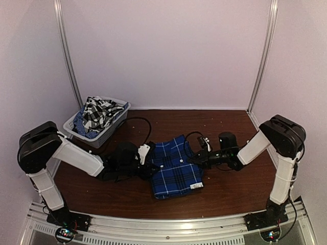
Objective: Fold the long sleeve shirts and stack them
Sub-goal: Pick up the square-folded shirt from the center of the board, then turn over the square-folded shirt at the center of the board.
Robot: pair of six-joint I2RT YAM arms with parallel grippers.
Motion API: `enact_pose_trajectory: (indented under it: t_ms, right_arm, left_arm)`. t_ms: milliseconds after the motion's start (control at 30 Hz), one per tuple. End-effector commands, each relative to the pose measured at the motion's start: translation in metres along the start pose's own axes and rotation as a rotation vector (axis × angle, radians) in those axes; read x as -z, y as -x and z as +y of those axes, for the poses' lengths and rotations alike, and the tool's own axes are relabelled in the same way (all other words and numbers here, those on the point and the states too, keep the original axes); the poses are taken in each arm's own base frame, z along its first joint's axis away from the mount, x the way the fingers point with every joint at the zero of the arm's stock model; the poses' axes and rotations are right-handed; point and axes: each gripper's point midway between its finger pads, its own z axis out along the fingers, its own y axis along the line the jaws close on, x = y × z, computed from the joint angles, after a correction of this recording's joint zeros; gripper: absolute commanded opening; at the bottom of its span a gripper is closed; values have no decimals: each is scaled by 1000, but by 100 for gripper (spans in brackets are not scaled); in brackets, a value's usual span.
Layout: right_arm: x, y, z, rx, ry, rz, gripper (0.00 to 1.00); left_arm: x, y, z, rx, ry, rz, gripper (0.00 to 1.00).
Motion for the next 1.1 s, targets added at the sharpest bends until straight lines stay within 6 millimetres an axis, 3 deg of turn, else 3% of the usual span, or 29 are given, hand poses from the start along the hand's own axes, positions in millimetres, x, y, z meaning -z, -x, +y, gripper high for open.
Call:
enact_pose_trajectory:
  t_ms: [0,167,267,367,467,567,667,767,900,1067]
  right_arm:
    - [33,23,6,97,-107,-65,0]
    - [80,44,-6,177,-416,-101,0]
    - [130,63,-6,226,-671,-150,0]
    - [191,92,16,295,-956,-235,0]
    - [243,103,46,324,-1171,-267,0]
    - [284,115,67,317,-1369,-301,0]
    - [314,122,71,285,-1584,-293,0]
    - [320,125,68,282,-1743,-253,0]
    - [302,120,48,299,-1889,-141,0]
    - [239,105,33,396,-1899,5,0]
  left_arm:
    - [13,16,-2,4,11,-54,32]
    - [29,44,-11,-14,4,-115,32]
    - [36,57,-10,-39,33,-126,32]
    - [44,68,-4,-65,95,-139,33]
    - [52,79,0,-82,132,-161,33]
    - [58,88,4,-88,173,-174,33]
    - [59,91,9,-94,207,-165,33]
    - [59,91,11,-96,220,-157,33]
    - [59,87,14,-89,233,-148,33]
    - [60,82,16,-81,239,-140,33]
